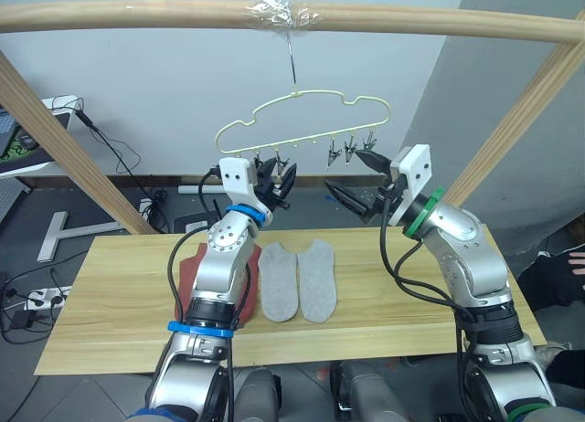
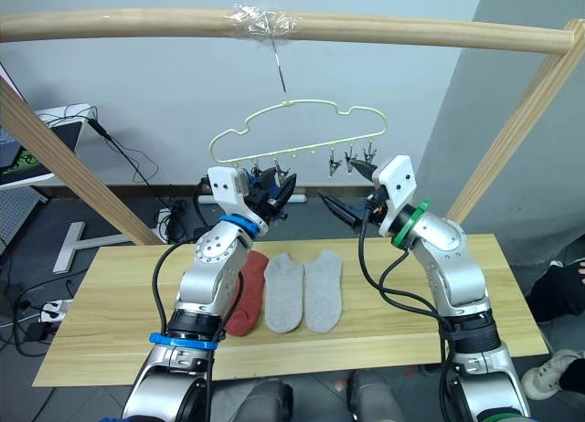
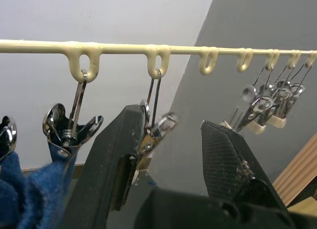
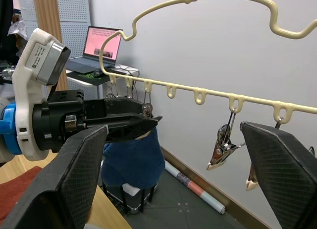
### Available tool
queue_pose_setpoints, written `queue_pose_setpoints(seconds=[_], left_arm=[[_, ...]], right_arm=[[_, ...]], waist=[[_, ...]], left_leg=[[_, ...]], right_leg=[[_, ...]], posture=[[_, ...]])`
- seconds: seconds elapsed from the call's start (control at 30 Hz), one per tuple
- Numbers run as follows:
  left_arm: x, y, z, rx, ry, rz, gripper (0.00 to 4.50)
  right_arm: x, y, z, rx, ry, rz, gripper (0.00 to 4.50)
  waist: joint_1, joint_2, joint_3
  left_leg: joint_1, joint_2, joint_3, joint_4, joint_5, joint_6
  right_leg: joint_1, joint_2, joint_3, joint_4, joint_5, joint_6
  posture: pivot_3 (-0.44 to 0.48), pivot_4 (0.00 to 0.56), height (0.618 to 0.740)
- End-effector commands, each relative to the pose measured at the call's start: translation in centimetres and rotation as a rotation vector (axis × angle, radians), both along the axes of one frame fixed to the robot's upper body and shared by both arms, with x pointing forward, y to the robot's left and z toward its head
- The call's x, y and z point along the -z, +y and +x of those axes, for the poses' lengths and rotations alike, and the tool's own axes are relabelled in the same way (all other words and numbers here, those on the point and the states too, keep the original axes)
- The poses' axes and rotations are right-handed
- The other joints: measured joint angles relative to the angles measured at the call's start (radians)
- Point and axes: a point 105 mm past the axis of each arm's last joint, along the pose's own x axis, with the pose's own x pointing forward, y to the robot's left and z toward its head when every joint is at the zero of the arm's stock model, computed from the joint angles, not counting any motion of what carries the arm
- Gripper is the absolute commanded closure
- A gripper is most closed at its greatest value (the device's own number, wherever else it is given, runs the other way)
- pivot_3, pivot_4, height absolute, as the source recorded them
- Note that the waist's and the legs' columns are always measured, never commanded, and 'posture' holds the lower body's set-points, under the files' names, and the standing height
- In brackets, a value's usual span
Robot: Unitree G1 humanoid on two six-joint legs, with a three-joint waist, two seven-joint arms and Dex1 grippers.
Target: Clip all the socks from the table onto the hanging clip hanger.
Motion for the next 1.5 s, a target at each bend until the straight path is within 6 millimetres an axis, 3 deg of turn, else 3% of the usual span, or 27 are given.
queue_pose_setpoints(seconds=[0.03, 1.17, 1.27, 1.37, 1.5], left_arm=[[-1.4, -0.6, 0.0, 0.007, -0.062, 0.025, 2.3], [-1.7, 0.3, 1.0, -0.055, -0.117, 0.099, 2.3], [-1.8, 0.3, 1.0, -0.056, -0.126, 0.099, 2.9], [-1.8, 0.3, 1.0, -0.054, -0.122, 0.096, 3.82], [-1.7, 0.4, 1.0, -0.053, -0.118, 0.094, 4.39]], right_arm=[[-1.9, -0.1, -0.6, -0.006, -0.068, 0.025, 0.0], [-1.8, -0.4, -0.6, 0.01, -0.058, 0.029, 0.0], [-1.8, -0.4, -0.6, 0.01, -0.058, 0.028, 0.0], [-1.8, -0.5, -0.6, 0.012, -0.055, 0.032, 0.0], [-1.8, -0.5, -0.5, 0.013, -0.055, 0.032, 0.0]], waist=[[0.0, 0.0, 0.0], [-0.007, 0.0, 0.0], [-0.008, 0.0, 0.0], [-0.008, 0.0, 0.0], [-0.008, 0.0, 0.0]], left_leg=[[0.0, 0.0, 0.0, 0.0, 0.0, 0.0], [0.0, 0.0, 0.0, 0.0, 0.0, 0.0], [0.0, 0.0, 0.0, 0.0, 0.0, 0.0], [0.0, 0.0, 0.0, 0.0, 0.0, 0.0], [0.0, 0.0, 0.0, 0.0, 0.0, 0.0]], right_leg=[[0.0, 0.0, 0.0, 0.0, 0.0, 0.0], [0.0, 0.0, 0.0, 0.001, 0.0, 0.0], [0.0, 0.0, 0.0, 0.001, 0.0, 0.0], [0.0, 0.0, 0.0, 0.001, 0.0, 0.0], [0.0, 0.0, 0.0, 0.001, 0.0, 0.0]], posture=[[-0.012, 0.182, 0.74], [-0.02, 0.196, 0.74], [-0.021, 0.198, 0.74], [-0.021, 0.2, 0.74], [-0.021, 0.201, 0.74]])
